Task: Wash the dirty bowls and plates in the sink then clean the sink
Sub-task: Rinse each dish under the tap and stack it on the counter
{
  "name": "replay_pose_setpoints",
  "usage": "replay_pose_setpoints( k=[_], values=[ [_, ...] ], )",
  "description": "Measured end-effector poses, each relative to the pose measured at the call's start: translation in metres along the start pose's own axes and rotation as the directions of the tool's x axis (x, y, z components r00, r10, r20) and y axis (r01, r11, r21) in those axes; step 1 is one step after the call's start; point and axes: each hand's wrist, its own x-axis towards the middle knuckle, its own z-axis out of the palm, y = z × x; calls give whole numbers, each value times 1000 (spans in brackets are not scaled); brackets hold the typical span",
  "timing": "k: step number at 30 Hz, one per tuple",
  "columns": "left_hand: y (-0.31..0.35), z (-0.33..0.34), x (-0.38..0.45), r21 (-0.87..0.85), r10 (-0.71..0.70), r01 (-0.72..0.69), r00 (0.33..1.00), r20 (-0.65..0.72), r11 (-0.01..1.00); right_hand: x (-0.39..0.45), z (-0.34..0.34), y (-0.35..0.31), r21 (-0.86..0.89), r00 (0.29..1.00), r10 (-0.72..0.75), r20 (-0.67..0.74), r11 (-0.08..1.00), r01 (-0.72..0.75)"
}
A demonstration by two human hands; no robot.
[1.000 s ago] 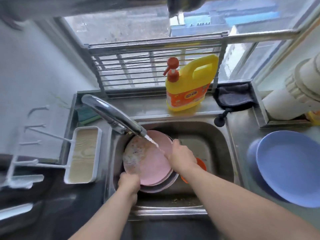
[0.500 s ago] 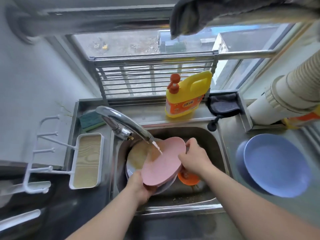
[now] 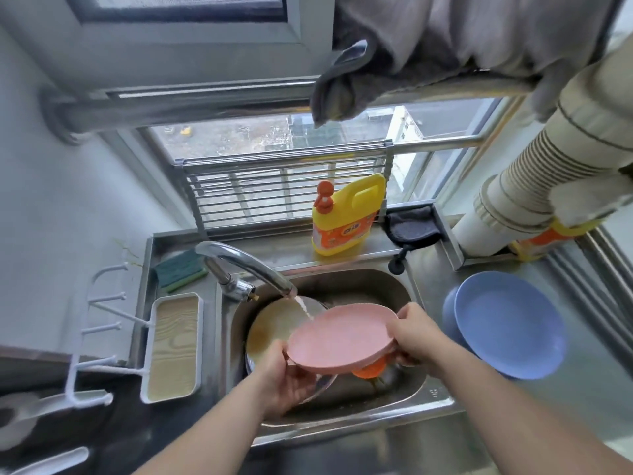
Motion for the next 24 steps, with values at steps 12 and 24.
replay_pose_setpoints(
  k=[12, 24],
  values=[
    [49, -48, -23, 505, 512, -450, 859, 17, 736, 6, 130, 38, 128, 979, 67, 193, 987, -93],
    [22, -22, 15, -164, 209, -204, 978, 16, 965, 0, 61, 7, -42, 902, -365, -229, 930, 365]
  ],
)
